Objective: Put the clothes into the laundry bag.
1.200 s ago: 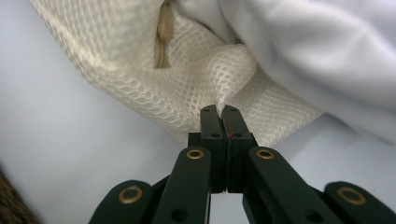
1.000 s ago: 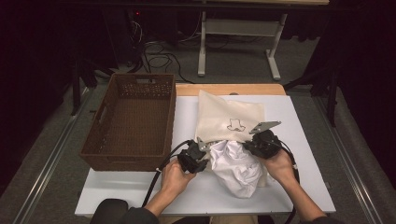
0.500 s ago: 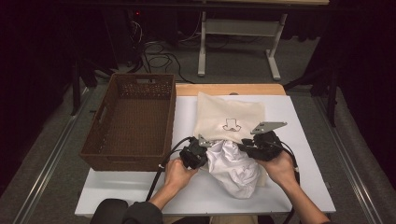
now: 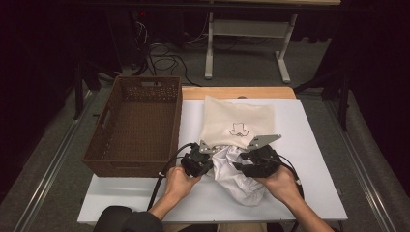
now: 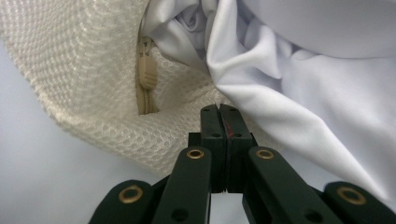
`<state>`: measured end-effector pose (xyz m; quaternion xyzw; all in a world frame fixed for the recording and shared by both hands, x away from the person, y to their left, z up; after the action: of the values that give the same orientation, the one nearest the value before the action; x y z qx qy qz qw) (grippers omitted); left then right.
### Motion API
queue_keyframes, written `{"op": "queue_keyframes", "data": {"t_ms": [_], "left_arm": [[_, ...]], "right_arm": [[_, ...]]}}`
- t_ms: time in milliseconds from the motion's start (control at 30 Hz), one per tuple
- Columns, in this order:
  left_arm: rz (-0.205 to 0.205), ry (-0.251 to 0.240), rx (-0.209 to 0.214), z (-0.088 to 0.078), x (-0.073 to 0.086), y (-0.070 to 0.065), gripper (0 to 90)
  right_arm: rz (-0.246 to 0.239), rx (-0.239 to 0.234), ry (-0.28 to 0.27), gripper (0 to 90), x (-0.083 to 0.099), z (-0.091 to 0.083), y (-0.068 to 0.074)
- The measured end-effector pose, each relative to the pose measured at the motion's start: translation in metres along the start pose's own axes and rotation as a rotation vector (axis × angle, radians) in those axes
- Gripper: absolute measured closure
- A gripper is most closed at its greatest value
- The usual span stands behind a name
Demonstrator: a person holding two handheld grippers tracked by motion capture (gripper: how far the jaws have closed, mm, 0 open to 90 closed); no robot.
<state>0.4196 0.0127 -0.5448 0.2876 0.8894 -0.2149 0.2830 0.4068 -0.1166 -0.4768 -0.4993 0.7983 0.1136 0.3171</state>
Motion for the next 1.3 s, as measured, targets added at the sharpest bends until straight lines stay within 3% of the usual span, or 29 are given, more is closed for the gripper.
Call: {"op": "queue_keyframes", "data": {"t_ms": [133, 233, 267, 333, 433, 500, 667, 767, 867, 967, 1100, 1233, 1300], "left_arm": [[-0.020, 0.002, 0.021, -0.011, 0.004, 0.005, 89.8], [-0.031, 0.002, 0.039, -0.017, 0.009, 0.006, 89.8], [-0.029, 0.002, 0.042, -0.019, 0.010, 0.005, 89.8], [-0.018, 0.002, 0.043, -0.021, 0.013, 0.003, 89.8], [0.007, 0.014, 0.035, -0.024, 0.016, 0.000, 89.8], [0.019, 0.015, 0.028, -0.027, 0.017, -0.001, 89.8], [0.012, 0.003, 0.035, -0.030, 0.018, -0.001, 89.9], [0.023, 0.002, 0.037, -0.032, 0.019, -0.003, 90.0], [0.034, 0.007, 0.035, -0.031, 0.021, -0.005, 89.9], [0.023, 0.010, 0.047, -0.029, 0.022, -0.004, 89.5], [0.040, 0.004, 0.027, -0.027, 0.023, -0.005, 87.9], [0.052, 0.035, -0.001, -0.020, 0.026, -0.001, 86.0], [0.034, 0.043, -0.006, -0.014, 0.029, 0.004, 85.5]], "right_arm": [[0.006, -0.025, 0.047, 65.5, 0.001, 0.015, 0.001], [-0.068, 0.029, 0.154, 79.5, 0.009, 0.027, -0.004], [-0.068, 0.030, 0.179, 81.7, 0.013, 0.031, -0.005], [-0.060, 0.031, 0.188, 84.4, 0.016, 0.036, -0.007], [-0.051, 0.068, 0.194, 86.3, 0.016, 0.037, -0.013], [-0.070, 0.120, 0.204, 86.8, 0.017, 0.036, -0.024], [-0.031, 0.176, 0.209, 87.1, 0.016, 0.039, -0.052], [-0.033, 0.242, 0.225, 87.2, 0.012, 0.043, -0.067], [-0.017, 0.264, 0.227, 87.0, 0.013, 0.051, -0.074], [-0.002, 0.239, 0.208, 84.8, 0.012, 0.048, -0.071], [0.031, 0.183, 0.156, 75.7, 0.010, 0.034, -0.060], [0.054, 0.139, 0.091, 70.2, 0.008, 0.017, -0.052], [0.066, 0.124, 0.061, 67.2, 0.007, 0.011, -0.050]]}}
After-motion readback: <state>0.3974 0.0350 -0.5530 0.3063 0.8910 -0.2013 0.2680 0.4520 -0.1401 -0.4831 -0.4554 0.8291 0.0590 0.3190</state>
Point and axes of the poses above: each handheld gripper's, and its own axes: z roughly forward along the jaws, x roughly out of its underside, y roughly to its left, the point moved 9 cm from there along z, roughly forward along the jaws, and after that the axes turned 11 degrees about -z, right-handed, at the moved point
